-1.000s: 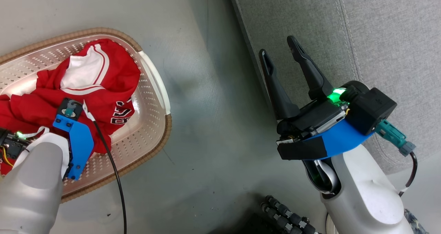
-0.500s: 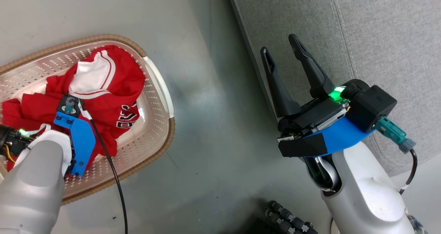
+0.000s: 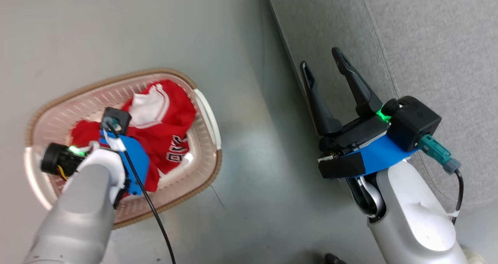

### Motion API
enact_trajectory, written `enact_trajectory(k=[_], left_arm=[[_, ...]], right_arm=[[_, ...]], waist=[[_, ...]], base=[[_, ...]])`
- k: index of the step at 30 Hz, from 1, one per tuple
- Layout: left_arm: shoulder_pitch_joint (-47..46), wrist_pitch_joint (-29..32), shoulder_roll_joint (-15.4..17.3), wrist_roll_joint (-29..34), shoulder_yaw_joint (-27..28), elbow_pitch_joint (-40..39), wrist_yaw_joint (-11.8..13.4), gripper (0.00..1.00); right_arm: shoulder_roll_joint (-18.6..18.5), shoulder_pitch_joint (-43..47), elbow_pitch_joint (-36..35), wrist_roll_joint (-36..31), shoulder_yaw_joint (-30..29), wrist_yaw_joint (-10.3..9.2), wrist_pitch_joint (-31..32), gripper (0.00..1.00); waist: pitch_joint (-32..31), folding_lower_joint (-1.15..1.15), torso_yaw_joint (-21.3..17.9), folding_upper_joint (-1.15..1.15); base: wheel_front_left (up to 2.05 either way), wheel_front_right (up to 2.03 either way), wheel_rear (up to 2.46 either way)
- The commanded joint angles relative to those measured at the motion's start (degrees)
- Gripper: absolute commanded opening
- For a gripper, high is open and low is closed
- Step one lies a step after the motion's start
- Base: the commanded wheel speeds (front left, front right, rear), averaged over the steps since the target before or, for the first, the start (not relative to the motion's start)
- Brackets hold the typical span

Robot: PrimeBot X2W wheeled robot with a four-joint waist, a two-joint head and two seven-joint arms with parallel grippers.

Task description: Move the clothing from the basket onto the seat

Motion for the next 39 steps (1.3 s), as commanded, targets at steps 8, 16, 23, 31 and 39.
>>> enact_trajectory(k=[8, 16, 23, 31, 39], left_arm=[[2.8, -8.9, -5.5, -4.4, 0.0, -0.2, -0.5, 0.0], [6.7, -15.9, -8.9, -10.5, -2.9, -3.4, -0.4, 0.0], [8.9, -19.9, -9.6, -16.3, -8.0, -8.7, -0.4, 0.0], [7.8, -21.1, -10.0, -21.1, -12.6, -12.8, -0.4, 0.0], [4.2, -18.5, -10.2, -25.5, -17.0, -17.1, -0.4, 0.0]], right_arm=[[-0.2, 3.4, 3.3, -3.4, -1.8, 0.02, -0.2, 1.0], [-0.2, 7.5, 5.2, -5.5, -3.4, 0.03, 1.4, 1.0], [-0.2, 11.8, 4.5, -6.9, -5.2, 0.03, 3.7, 1.0], [-0.1, 17.0, 3.2, -7.0, -6.2, 0.03, 6.1, 1.0], [-0.1, 20.7, 1.7, -6.2, -7.3, 0.03, 7.4, 1.0]], waist=[[-11.8, 0.0, 5.8, 0.0], [-21.3, 0.0, 9.5, 0.0], [-28.4, 0.0, 12.4, 0.0], [-35.2, 0.0, 15.0, 0.0], [-38.8, 0.0, 17.2, 0.0]], base=[[0.0, 0.0, 0.0], [0.0, 0.0, 0.0], [0.0, 0.0, 0.0], [0.0, 0.0, 0.0], [0.0, 0.0, 0.0]])
